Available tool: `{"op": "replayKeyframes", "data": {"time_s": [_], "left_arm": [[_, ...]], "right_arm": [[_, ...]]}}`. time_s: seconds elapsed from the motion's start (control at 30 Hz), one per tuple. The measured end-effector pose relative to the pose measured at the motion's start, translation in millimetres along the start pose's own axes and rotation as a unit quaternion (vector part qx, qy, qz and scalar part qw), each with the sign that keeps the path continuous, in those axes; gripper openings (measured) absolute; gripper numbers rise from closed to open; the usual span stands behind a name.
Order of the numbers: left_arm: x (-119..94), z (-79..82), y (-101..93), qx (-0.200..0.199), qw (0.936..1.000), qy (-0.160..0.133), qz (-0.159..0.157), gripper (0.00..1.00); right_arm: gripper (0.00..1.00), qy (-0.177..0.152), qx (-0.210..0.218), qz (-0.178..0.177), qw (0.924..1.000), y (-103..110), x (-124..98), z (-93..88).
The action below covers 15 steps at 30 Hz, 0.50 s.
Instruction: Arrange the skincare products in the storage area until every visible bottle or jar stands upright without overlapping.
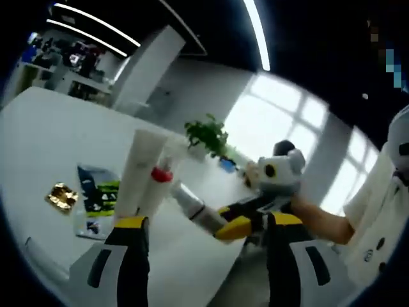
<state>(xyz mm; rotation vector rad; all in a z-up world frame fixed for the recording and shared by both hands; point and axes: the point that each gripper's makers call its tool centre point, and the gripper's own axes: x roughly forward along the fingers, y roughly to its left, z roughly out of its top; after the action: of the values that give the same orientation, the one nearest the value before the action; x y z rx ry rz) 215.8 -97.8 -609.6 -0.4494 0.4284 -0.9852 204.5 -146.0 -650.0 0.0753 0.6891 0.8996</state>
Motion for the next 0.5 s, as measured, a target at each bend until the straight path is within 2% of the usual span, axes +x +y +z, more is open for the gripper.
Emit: {"op": "replayKeyframes", "data": {"time_s": [0.07,0.17,0.2,0.3,0.37,0.5], "left_arm": [[2,1.4,0.8,-0.019,0.9997,-0.012,-0.001,0.64],[5,6.9,-9.1,-0.094,0.994,-0.043,-0.035,0.61],[6,5.8,-8.9,-0.102,0.9931,-0.044,-0.037,0.6],[7,1.4,0.4,-0.095,0.9945,-0.042,-0.011,0.51],[7,2.4,1.0,-0.118,0.9919,-0.046,-0.015,0.49],[8,2.0,4.1,-0.113,0.9926,-0.045,-0.006,0.4]], "right_arm": [[0.19,-0.005,-0.006,0.007,0.9999,7,2,4.2],[0.19,-0.009,-0.021,0.01,0.9997,13,5,7.1],[0.19,-0.008,-0.022,0.011,0.9997,14,6,7.7],[0.19,-0.007,-0.029,0.015,0.9994,20,9,9.1],[0.19,-0.009,-0.031,0.019,0.9993,22,9,9.9],[0.19,-0.016,-0.043,0.018,0.9988,27,10,14.8]]}}
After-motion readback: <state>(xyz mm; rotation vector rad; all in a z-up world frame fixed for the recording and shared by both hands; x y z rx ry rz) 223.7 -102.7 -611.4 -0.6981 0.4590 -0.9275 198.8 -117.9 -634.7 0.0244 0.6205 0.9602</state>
